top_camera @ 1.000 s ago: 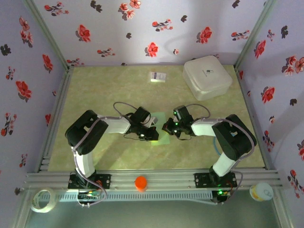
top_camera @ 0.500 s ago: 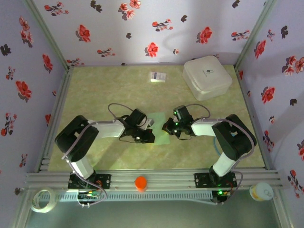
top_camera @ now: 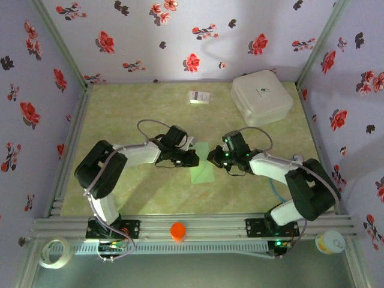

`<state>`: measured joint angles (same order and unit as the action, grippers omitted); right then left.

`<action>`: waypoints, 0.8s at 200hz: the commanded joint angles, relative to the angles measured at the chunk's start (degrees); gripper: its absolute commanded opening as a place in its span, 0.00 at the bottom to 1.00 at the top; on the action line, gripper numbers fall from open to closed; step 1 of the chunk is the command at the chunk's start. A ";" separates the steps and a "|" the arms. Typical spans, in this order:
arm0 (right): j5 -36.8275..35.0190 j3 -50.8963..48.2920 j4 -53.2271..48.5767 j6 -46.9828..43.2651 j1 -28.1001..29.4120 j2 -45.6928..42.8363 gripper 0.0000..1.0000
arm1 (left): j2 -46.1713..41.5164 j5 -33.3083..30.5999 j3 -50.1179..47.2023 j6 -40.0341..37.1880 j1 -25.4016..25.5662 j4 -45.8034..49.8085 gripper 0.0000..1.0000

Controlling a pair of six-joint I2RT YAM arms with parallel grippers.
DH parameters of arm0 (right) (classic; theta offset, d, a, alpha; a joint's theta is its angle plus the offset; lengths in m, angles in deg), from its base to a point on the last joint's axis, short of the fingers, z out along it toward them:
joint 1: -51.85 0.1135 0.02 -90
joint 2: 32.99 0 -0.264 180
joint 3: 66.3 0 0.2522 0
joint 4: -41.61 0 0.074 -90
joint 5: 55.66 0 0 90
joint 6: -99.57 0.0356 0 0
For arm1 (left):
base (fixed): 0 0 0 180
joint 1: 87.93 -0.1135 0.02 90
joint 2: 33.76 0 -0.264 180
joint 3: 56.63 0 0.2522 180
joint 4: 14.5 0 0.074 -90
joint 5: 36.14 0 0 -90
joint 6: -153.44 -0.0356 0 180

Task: Fold a paper plane with a square sheet of paper (pick it up from the middle)
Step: Fold the triangle a second time at the center of the table.

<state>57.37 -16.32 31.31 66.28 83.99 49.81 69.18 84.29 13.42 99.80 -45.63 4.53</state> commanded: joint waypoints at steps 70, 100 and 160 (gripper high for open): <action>-2.83 -4.51 -7.84 2.97 2.81 -2.98 0.22 | 3.18 -2.27 -1.98 -2.03 -0.51 1.31 0.08; -3.24 -3.88 -8.47 2.97 3.54 -2.12 0.30 | 4.33 -2.22 -3.10 -1.38 -0.49 0.36 0.06; -2.94 -2.98 -9.36 2.71 4.25 -1.06 0.37 | 4.57 -2.13 -3.56 -1.17 -0.56 0.10 0.06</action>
<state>55.27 -20.42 23.86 68.71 87.70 47.41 72.17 83.40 11.28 99.06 -45.91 3.57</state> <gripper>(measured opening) 0.364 0.065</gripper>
